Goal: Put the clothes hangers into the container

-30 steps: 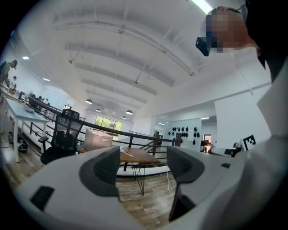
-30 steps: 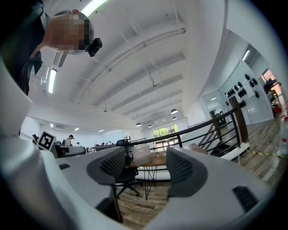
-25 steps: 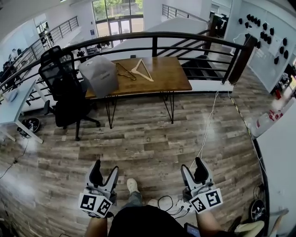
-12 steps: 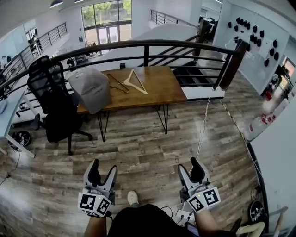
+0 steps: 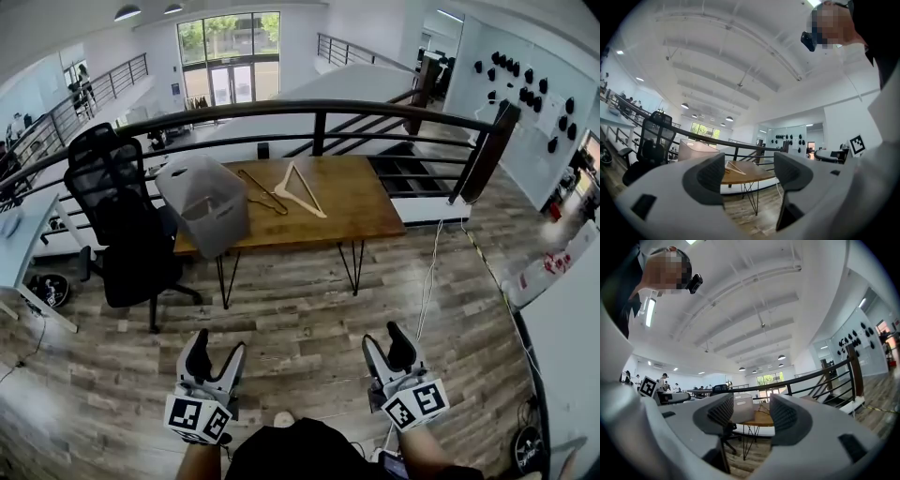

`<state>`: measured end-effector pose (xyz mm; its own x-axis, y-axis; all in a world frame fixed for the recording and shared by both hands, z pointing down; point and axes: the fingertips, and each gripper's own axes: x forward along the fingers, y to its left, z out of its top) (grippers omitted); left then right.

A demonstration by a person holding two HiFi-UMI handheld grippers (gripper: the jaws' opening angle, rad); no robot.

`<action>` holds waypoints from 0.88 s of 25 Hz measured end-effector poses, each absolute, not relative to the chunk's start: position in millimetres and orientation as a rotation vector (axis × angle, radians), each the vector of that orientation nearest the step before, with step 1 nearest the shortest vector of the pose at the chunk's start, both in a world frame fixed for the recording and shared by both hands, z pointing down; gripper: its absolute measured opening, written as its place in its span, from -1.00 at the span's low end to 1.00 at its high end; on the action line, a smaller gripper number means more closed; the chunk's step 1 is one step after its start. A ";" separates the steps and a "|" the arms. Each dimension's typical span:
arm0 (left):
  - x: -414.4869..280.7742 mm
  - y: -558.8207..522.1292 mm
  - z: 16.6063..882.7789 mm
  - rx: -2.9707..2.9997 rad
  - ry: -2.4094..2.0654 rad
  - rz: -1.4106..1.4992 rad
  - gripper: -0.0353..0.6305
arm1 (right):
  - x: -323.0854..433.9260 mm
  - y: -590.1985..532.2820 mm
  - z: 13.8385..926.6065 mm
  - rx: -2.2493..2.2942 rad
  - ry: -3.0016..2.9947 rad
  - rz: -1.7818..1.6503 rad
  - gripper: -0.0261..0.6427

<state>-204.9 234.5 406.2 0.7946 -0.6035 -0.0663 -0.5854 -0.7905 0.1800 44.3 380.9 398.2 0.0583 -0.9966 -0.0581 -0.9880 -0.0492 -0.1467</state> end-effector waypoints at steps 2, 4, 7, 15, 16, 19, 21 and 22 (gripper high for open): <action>-211.4 221.4 404.0 2.829 -0.957 -0.182 0.06 | 40.9 364.8 396.9 -2.168 2.071 -0.094 -0.26; -217.2 211.9 405.8 2.824 -0.966 -0.177 0.06 | 35.5 352.4 398.9 -2.164 2.094 -0.106 -0.26; -222.7 200.4 414.2 2.809 -0.971 -0.163 0.06 | 27.7 338.1 405.9 -2.168 2.137 -0.123 -0.26; -217.6 172.7 423.3 2.806 -0.966 -0.117 0.06 | 34.8 305.4 417.1 -2.172 2.184 -0.160 -0.27; -215.7 168.6 422.7 2.810 -0.971 -0.118 0.06 | 39.5 300.6 418.6 -2.176 2.192 -0.156 -0.28; -211.3 152.9 421.6 2.805 -1.005 -0.133 0.06 | 55.8 281.1 421.4 -2.169 2.185 -0.157 -0.28; -206.1 140.9 422.0 2.790 -1.027 -0.142 0.06 | 63.9 265.6 419.1 -2.150 2.189 -0.143 -0.28; -202.1 135.2 422.8 2.784 -1.035 -0.143 0.06 | 67.7 257.6 418.2 -2.141 2.198 -0.130 -0.28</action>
